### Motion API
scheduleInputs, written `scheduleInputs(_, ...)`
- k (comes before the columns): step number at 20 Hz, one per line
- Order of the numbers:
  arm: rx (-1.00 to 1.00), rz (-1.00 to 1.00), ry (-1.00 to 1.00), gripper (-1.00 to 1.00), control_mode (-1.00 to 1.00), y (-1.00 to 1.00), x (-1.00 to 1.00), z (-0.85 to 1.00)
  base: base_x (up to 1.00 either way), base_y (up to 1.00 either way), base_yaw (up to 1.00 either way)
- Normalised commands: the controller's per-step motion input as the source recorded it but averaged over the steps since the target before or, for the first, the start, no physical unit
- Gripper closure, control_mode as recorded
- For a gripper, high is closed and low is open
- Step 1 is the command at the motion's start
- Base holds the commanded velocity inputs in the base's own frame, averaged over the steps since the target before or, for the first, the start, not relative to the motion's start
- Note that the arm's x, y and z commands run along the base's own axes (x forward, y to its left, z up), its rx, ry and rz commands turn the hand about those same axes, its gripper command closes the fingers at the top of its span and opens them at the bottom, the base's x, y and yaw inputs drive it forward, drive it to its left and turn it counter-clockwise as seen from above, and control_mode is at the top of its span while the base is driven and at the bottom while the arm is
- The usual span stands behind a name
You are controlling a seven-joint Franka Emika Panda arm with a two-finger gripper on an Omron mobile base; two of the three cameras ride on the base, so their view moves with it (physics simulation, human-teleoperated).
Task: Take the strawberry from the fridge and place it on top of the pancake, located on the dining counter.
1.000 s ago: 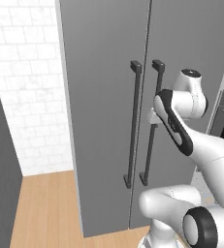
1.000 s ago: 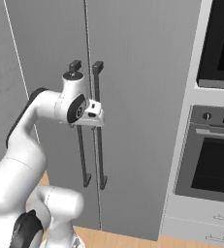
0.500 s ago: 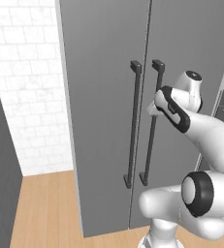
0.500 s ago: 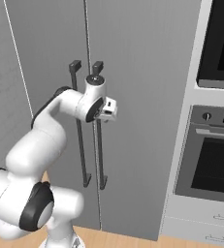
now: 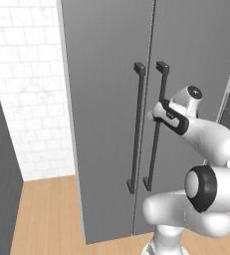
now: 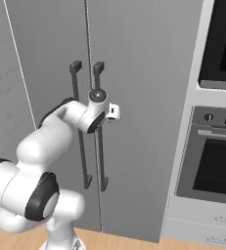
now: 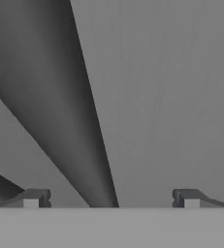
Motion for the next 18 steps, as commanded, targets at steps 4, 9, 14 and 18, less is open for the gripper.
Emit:
scheduleInputs(4, 0.0, 0.0, -0.07, -1.0, -1.0, 0.0, 0.44, -0.25, 0.0, 0.0, 0.0)
scheduleInputs(9, 0.0, -0.02, 0.01, 1.0, -1.0, 0.0, 0.34, -0.08, 0.0, 0.0, 0.0)
scheduleInputs(14, 0.0, -0.03, 0.02, 1.0, -1.0, -0.14, -0.12, 0.0, 0.0, 0.0, 0.0)
scheduleInputs(18, 0.0, -0.02, 0.0, 1.0, -1.0, -0.56, -0.67, 0.24, 0.0, 0.0, 0.0)
